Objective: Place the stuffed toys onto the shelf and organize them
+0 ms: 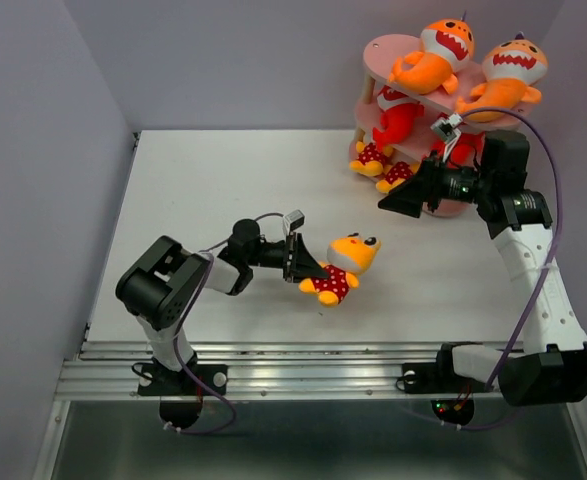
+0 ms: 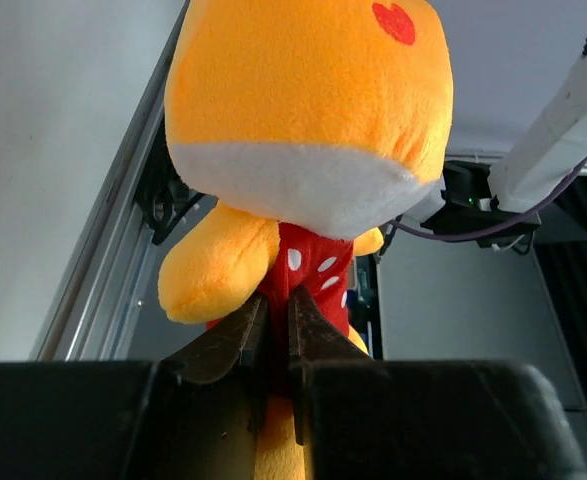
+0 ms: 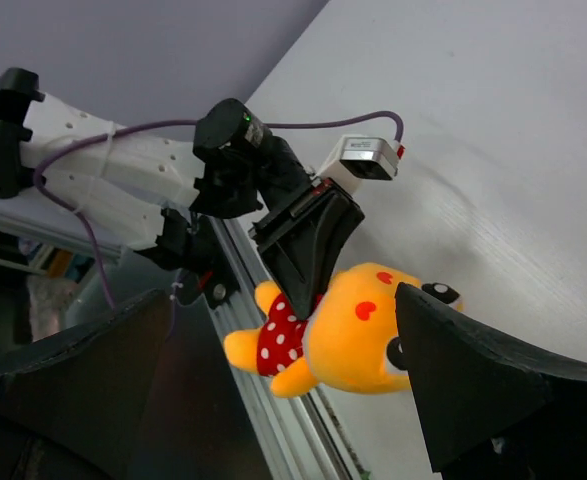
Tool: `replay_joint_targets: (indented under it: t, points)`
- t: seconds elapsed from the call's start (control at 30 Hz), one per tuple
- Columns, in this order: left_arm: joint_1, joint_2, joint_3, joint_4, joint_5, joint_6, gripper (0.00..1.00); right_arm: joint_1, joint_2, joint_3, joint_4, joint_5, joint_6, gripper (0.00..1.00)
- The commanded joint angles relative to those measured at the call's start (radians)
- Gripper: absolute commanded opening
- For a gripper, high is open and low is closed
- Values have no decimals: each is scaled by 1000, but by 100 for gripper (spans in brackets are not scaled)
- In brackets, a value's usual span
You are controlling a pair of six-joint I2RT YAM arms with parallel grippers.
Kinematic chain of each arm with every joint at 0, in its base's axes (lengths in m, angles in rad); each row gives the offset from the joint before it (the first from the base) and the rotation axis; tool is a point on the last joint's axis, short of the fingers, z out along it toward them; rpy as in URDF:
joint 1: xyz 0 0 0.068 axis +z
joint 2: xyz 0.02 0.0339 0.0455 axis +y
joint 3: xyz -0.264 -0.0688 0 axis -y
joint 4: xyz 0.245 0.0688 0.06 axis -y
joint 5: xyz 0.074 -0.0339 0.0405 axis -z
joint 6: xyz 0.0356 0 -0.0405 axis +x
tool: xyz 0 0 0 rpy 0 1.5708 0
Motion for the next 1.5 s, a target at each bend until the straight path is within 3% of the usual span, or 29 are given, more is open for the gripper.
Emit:
replay_joint_targets:
  t: [0.0,0.07,0.17,0.3,0.4,0.97,1.0,1.1,1.13,1.23,1.27,1.3,1.33,1.37,1.4,1.43,1.47]
  points:
    - [-34,-2,79,845,35,-96,0,4,-34,-11,37,18,159,100]
    - [-39,4,111,845,28,-101,0,4,-30,2,-66,67,87,100]
    - [-54,24,147,845,32,-113,0,4,-7,-8,-197,49,-188,100]
    - [-83,35,174,845,48,-123,0,4,19,-17,-338,118,-420,100]
    - [-90,33,165,845,60,-116,0,4,42,-15,-367,189,-398,100]
    - [-91,87,271,837,55,-135,0,112,125,-113,-457,57,-265,97]
    - [-93,96,280,835,52,-135,0,112,128,-120,-461,52,-265,94]
    - [-91,105,314,809,48,-123,0,112,138,-123,-471,20,-271,70]
    - [-91,106,331,797,46,-115,0,112,139,-118,-471,8,-271,50]
    - [-91,102,352,728,40,-80,0,112,129,-86,-462,21,-268,19]
    - [-91,93,355,716,38,-70,0,112,127,-68,-461,28,-271,14]
    - [-90,93,355,705,37,-63,6,112,121,-67,-461,35,-272,10]
    - [-86,78,348,691,34,-41,38,112,113,-51,-459,55,-277,2]
    - [-85,67,343,658,32,-26,56,112,93,-41,-454,71,-277,1]
    - [-83,43,337,647,35,-12,83,112,81,-34,-448,90,-275,1]
    - [-82,29,322,638,37,6,99,112,67,-18,-445,129,-275,1]
    - [-73,17,312,618,38,15,99,112,56,-9,-441,149,-275,1]
